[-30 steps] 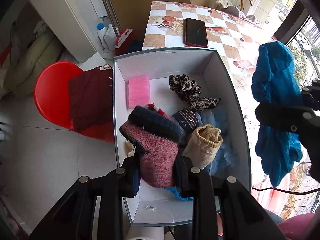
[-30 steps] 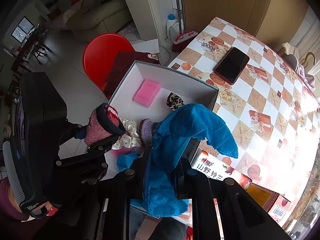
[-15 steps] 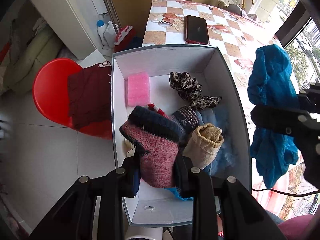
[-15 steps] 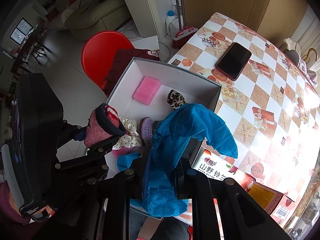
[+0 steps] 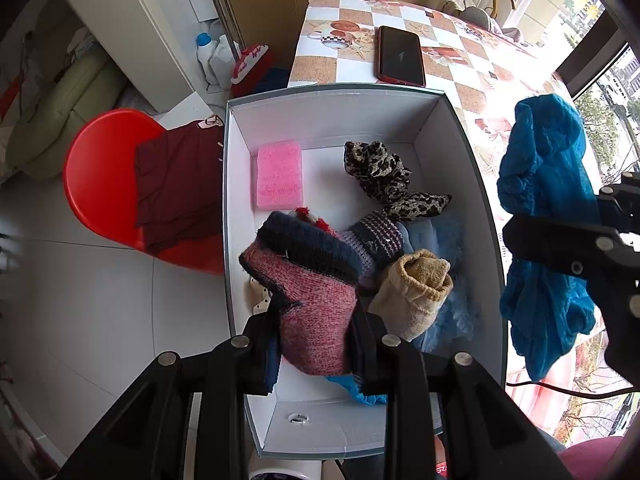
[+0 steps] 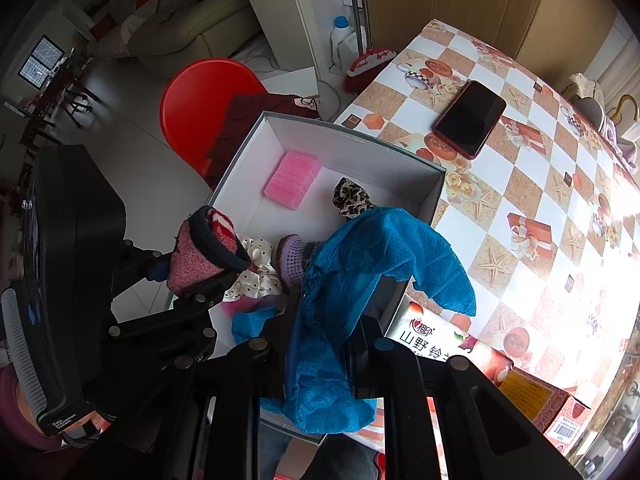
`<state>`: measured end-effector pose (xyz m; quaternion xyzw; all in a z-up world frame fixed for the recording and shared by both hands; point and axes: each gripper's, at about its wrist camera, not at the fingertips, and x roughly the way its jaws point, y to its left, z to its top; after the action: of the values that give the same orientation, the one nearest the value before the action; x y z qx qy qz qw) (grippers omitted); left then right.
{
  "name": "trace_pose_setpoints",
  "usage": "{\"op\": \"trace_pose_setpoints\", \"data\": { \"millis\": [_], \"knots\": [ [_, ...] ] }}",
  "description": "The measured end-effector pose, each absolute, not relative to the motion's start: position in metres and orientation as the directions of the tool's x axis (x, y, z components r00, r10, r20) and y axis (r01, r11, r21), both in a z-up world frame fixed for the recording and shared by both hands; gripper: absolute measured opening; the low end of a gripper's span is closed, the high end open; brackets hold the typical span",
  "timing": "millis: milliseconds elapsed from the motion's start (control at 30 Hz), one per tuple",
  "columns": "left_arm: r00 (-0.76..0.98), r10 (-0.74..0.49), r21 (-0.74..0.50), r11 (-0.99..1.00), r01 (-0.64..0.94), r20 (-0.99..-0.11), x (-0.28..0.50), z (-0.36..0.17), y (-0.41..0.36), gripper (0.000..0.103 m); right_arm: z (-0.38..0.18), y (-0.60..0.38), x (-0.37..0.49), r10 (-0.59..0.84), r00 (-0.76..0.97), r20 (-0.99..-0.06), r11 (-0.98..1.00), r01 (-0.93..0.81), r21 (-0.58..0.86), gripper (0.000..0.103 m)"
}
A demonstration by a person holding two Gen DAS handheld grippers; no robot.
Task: Organize soft objects
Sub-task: 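Hold the sock and glove above the box, lowering them toward its contents, then open the left tool to drop the sock while the right tool releases the glove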
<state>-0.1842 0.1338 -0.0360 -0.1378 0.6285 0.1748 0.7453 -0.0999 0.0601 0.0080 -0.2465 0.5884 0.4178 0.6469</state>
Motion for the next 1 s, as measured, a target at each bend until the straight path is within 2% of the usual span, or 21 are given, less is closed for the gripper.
{"op": "trace_pose_setpoints", "data": {
  "millis": [600,700,767,833,967,1000],
  "knots": [
    [0.149,0.069,-0.002,0.902,-0.432,-0.986,-0.184,-0.039,0.134,0.033,0.004,0.063,-0.1,0.24,-0.049,-0.969,0.525,-0.833,0.172,0.019],
    [0.169,0.067,-0.012,0.903,-0.429,-0.983,-0.184,-0.036,0.134,0.052,0.004,0.064,-0.099,0.24,-0.054,-0.969,0.525,-0.833,0.176,0.019],
    [0.185,0.09,0.002,0.905,-0.426,-0.979,-0.183,-0.032,0.133,0.073,0.003,0.064,-0.099,0.239,-0.058,-0.969,0.525,-0.832,0.18,0.019],
    [0.196,0.101,0.009,0.906,-0.423,-0.975,-0.182,-0.029,0.132,0.08,0.002,0.065,-0.099,0.237,-0.062,-0.969,0.527,-0.83,0.182,0.021],
    [0.187,0.104,0.015,0.905,-0.424,-0.977,-0.18,-0.03,0.133,0.084,0.002,0.065,-0.098,0.235,-0.067,-0.97,0.529,-0.828,0.185,0.022],
    [0.187,0.097,0.008,0.904,-0.427,-0.978,-0.18,-0.031,0.134,0.085,0.002,0.065,-0.098,0.235,-0.066,-0.97,0.53,-0.827,0.185,0.032]
  ]
}}
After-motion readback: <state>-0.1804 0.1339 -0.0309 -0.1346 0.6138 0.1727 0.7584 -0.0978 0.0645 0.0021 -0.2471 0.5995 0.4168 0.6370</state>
